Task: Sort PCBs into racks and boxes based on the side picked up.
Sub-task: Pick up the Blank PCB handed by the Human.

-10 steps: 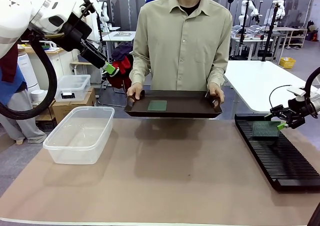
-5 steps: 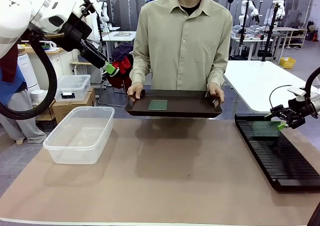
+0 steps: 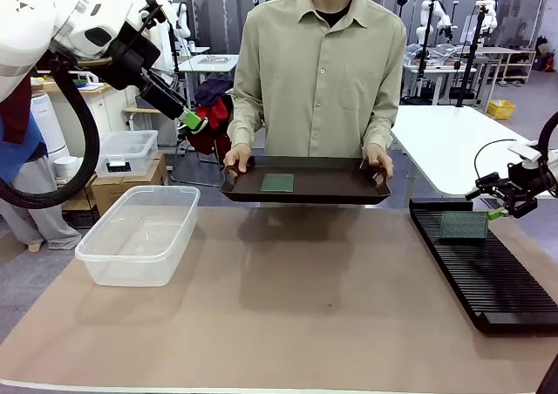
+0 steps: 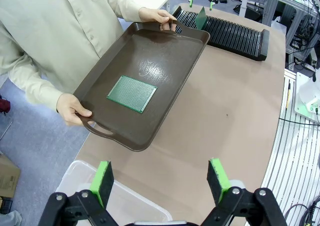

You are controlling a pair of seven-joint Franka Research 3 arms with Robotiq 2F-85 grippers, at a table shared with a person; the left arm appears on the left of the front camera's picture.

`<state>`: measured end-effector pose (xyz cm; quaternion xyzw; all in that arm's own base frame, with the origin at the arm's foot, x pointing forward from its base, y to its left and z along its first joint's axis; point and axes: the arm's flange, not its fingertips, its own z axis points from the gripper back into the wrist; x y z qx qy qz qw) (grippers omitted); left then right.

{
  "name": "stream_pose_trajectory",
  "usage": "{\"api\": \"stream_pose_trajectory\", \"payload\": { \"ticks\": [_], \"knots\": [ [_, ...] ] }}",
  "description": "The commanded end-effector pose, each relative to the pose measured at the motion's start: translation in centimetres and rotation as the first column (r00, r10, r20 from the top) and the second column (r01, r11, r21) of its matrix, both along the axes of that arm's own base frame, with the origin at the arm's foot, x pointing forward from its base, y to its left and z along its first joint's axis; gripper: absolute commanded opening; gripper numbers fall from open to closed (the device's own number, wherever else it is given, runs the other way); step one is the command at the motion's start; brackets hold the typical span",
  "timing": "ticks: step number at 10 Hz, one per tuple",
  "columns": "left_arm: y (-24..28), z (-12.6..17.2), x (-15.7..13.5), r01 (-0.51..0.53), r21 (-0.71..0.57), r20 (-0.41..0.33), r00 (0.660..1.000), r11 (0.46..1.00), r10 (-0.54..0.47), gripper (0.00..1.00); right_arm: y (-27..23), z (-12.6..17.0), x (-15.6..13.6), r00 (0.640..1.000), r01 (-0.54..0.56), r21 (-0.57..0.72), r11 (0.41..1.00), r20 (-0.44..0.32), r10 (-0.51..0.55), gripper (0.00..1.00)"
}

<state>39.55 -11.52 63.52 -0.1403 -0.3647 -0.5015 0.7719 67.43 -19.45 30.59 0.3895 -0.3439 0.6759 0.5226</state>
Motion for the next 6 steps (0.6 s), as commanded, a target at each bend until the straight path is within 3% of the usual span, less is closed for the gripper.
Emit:
{"api": "stream_pose_trajectory", "payload": {
  "ticks": [1, 4, 6],
  "knots": [
    [0.1, -0.2, 0.1, 0.012, -0.019, -0.006, 1.0, 1.0, -0.012, 1.0, 1.1, 2.0, -2.2, 0.998, 0.053, -0.028, 0.998, 0.034, -0.052, 1.0],
    [0.1, -0.2, 0.1, 0.012, -0.019, -0.006, 1.0, 1.0, -0.012, 1.0, 3.6, 7.7, -5.8, 0.986, 0.165, -0.091, 0.982, 0.045, -0.162, 1.0],
    [0.1, -0.2, 0.1, 0.012, -0.019, -0.006, 1.0, 1.0, -0.012, 1.0, 5.3, 10.8, -7.6, 0.977, 0.202, -0.163, 0.966, 0.099, -0.188, 1.0]
  ]
}}
